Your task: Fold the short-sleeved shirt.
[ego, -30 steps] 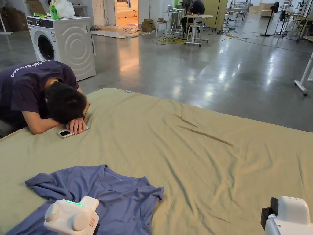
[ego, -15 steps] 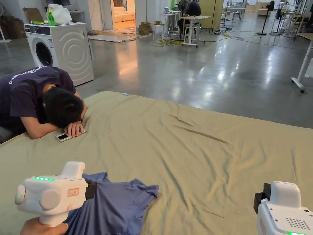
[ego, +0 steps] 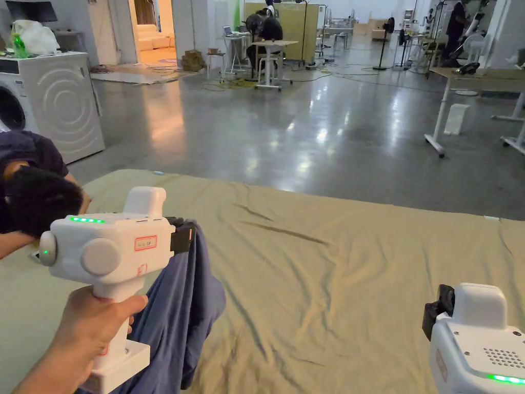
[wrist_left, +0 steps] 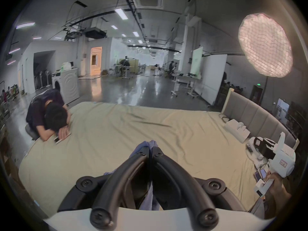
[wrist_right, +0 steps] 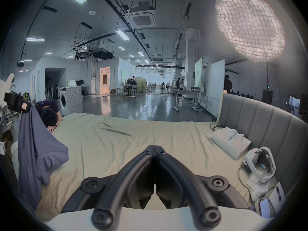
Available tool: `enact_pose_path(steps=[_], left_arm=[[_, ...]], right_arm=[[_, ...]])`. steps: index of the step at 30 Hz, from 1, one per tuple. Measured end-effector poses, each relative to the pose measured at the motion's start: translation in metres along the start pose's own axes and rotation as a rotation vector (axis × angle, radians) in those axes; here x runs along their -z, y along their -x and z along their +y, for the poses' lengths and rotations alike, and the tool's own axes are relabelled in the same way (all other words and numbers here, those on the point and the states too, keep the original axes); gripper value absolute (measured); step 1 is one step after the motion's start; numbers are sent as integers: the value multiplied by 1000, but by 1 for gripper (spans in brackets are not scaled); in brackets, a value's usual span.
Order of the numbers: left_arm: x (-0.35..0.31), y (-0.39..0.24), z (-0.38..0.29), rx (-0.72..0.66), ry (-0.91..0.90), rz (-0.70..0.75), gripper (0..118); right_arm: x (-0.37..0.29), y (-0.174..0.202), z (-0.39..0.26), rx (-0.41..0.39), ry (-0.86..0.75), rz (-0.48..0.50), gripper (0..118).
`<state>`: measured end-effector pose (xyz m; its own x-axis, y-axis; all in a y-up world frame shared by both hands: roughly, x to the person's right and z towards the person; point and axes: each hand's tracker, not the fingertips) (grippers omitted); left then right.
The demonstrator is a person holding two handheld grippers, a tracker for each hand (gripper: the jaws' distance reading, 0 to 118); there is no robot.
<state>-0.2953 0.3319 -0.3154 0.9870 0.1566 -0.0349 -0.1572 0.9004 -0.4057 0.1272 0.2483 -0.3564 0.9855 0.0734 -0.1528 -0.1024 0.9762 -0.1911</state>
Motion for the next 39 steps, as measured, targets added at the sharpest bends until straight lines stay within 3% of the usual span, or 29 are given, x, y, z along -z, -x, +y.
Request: enact_pose_path(steps=[12,19,27,29,32,39], left_arm=[[77,-174,27,169,23,-374,3],[106,-269,-44,213,197,-543,3],[126,-290,-143,185,390,-558,5],[127,-287,-150,179,419,-552,18],[123,-272,-147,148,423,-552,61],[85,-205,-99,110,128,-367,63]], right_arm=[[-38,-73,18,22,-57,-145,0],[-51,-102,11,31,-47,-217,0],[-53,-114,-3,51,-3,-250,0],[-53,-113,-5,50,6,-251,0],[-52,-108,-4,46,12,-239,0],[-49,-87,10,9,-30,-178,0]])
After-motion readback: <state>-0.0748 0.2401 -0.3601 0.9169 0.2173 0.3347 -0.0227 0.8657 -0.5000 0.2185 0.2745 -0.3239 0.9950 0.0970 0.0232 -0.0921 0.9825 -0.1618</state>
